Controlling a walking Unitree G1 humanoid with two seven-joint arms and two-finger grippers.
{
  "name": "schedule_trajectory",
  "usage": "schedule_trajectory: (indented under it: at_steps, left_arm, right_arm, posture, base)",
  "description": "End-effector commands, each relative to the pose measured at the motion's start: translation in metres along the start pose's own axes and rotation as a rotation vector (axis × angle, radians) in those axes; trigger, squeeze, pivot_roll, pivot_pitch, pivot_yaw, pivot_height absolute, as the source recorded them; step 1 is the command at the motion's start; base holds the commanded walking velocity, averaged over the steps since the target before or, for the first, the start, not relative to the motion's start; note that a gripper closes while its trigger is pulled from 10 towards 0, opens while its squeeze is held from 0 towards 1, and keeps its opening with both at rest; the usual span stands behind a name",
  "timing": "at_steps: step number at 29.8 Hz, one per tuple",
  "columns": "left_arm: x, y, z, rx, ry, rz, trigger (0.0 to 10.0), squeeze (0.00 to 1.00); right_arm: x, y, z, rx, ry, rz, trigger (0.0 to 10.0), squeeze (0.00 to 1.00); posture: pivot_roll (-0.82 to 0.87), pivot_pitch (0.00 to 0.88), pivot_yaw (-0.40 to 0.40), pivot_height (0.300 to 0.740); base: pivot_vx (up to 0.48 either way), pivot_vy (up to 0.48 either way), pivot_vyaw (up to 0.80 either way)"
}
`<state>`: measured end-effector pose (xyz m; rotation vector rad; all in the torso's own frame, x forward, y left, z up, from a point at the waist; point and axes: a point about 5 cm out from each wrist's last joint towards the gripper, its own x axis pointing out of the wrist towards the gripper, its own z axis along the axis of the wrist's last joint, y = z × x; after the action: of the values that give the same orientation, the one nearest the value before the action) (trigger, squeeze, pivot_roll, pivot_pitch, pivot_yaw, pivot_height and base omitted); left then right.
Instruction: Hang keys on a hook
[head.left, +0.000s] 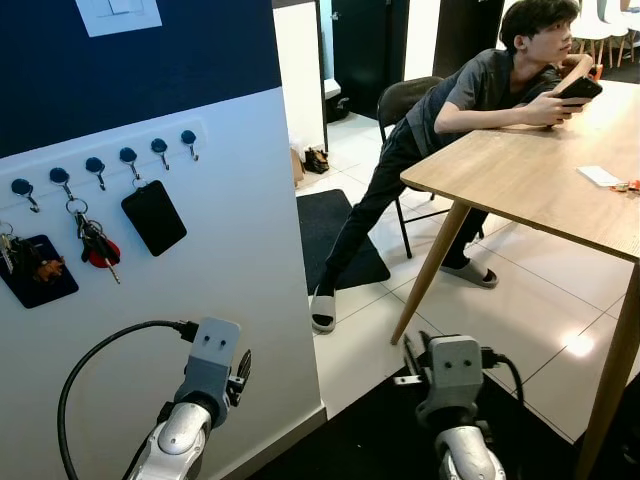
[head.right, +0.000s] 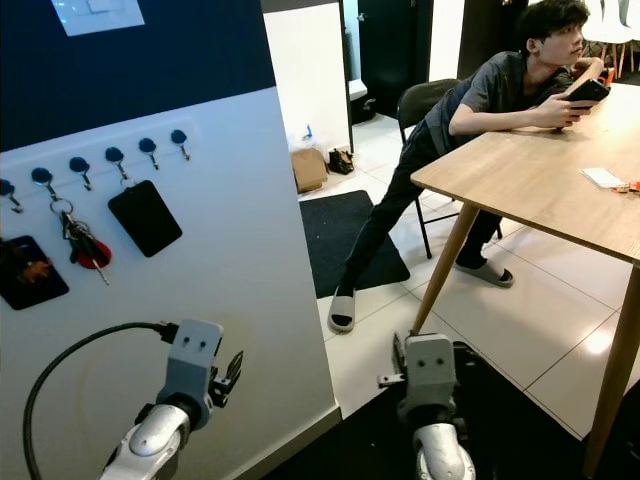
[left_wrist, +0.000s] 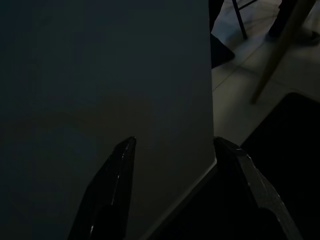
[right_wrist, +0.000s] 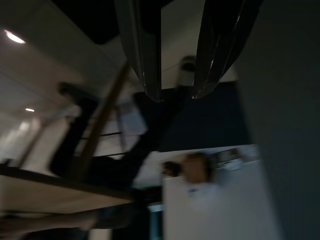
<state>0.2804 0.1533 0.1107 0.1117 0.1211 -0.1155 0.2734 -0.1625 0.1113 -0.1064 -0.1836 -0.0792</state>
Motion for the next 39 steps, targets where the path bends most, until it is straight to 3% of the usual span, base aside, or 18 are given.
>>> schedule_trajectory:
  at_steps: [1,6,11,22,29,39]
  left_arm:
    - [0.002,0.005,-0.004,-0.048,0.024,0.04,10.0,0.0]
    - [0.008,0.01,-0.003,-0.04,0.017,0.059,10.0,0.0]
    - [0.01,0.01,-0.002,-0.058,0.014,0.032,10.0,0.0]
    - [0.009,0.005,-0.003,-0.057,0.026,-0.005,10.0,0.0]
    - [0.007,0.002,-0.005,-0.002,0.021,-0.036,10.0,0.0]
    - [0.008,0.005,0.0,-0.016,0.017,0.003,10.0,0.0]
  right_arm:
    - [-0.001,-0.013,0.002,0.001,-0.013,-0.09,10.0,0.0]
    - [-0.004,-0.029,-0.004,0.029,0.018,-0.177,10.0,0.0]
    - [-0.005,-0.032,-0.004,0.035,0.012,-0.199,10.0,0.0]
    - [-0.006,-0.018,-0.014,0.088,0.052,-0.145,10.0,0.0]
    - [-0.005,-0.005,-0.009,0.058,0.027,-0.07,10.0,0.0]
    - [-0.007,0.0,-0.01,0.041,0.033,-0.021,10.0,0.0]
  posture:
    - [0.01,0.101,0.152,0.74]
    - [0.0,0.098,0.167,0.74]
    - [-0.01,0.099,0.175,0.74]
    - [0.01,0.098,0.17,0.74]
    - [0.02,0.108,0.176,0.74]
    - [0.02,0.143,0.141,0.74]
  base:
    - [0.0,0.0,0.0]
    - [0.0,0.0,0.0]
    - [0.0,0.0,0.0]
    - [0.0,0.0,0.0]
    - [0.0,0.0,0.0]
    - [0.0,0.0,0.0]
